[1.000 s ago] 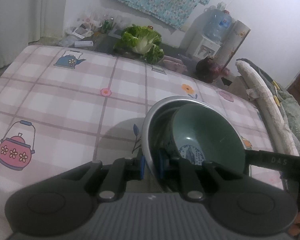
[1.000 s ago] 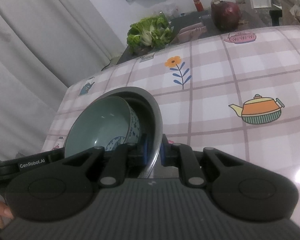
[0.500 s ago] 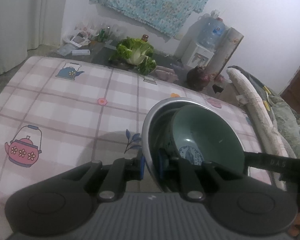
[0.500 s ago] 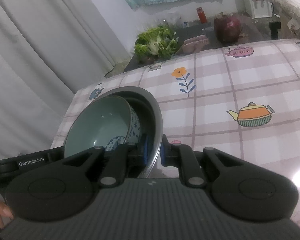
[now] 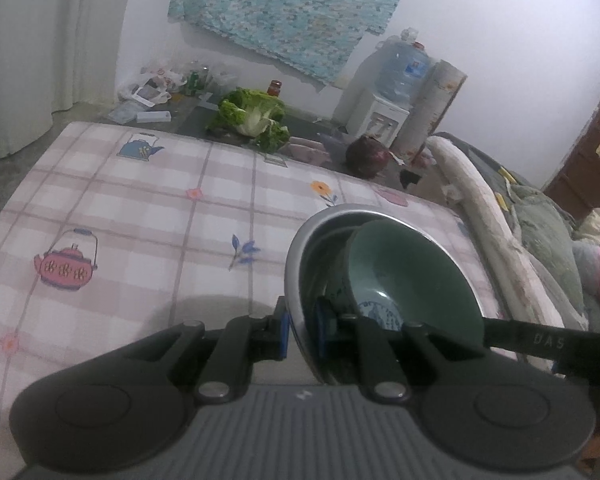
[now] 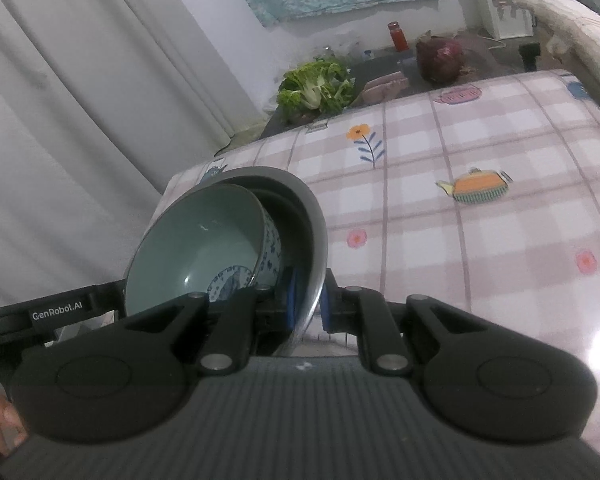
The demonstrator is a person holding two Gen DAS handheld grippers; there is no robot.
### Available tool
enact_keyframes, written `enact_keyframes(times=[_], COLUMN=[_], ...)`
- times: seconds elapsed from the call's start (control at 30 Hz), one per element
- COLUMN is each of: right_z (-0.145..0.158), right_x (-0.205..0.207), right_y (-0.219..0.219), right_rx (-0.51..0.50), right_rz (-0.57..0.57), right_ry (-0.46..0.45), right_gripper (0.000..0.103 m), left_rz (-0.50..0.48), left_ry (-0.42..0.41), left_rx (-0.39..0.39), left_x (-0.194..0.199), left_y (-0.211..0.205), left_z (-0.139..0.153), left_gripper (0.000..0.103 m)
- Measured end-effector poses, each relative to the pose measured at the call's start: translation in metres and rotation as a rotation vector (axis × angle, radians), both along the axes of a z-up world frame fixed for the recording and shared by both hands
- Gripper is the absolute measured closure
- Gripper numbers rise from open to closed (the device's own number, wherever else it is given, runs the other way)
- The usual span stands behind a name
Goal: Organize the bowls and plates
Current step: 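Lift the nested steel and green bowls with both grippers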
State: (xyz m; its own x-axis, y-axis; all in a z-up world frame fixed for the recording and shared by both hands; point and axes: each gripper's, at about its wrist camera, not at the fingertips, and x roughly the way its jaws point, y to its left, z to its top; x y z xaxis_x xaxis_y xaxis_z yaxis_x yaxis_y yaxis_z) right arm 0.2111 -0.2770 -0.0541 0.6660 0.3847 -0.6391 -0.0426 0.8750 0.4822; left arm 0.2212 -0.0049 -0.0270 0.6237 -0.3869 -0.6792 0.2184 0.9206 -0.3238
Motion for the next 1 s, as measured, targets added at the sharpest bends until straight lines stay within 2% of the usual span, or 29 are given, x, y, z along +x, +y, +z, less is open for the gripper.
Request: enact_keyframes(times=[0.23,0.43,0.77,1.0], right_z=[0.004,-0.007,-0.038,-0.045], right_x=[-0.054,-0.086,-0.107,-0.109], right_y=[-0.003,-0.004,-0.005,-0.007], right_rx=[-0.010,-0.012,0.003,0.002], right_rz=[-0.022,-0.035,-0.041,-0.043], right_ry=[0.007,0.034,0.103,0.115], right_gripper=[0.091,0.091,0.091,0.091], left_rz=[-0.027,-0.036,-0.033,-0.038], left_ry=[0.007,0.037,0.094,0.103], left_rx=[-0.011,-0.012,0.004,0.019], left_x=[-0.039,-0.064,-0.082,-0.085], left_y=[-0.003,-0.005,-0.008,-0.012], left_z=[-0.004,-0.017,-0.042,-0.049], left_gripper=[0.091,0.091,0.091,0.090])
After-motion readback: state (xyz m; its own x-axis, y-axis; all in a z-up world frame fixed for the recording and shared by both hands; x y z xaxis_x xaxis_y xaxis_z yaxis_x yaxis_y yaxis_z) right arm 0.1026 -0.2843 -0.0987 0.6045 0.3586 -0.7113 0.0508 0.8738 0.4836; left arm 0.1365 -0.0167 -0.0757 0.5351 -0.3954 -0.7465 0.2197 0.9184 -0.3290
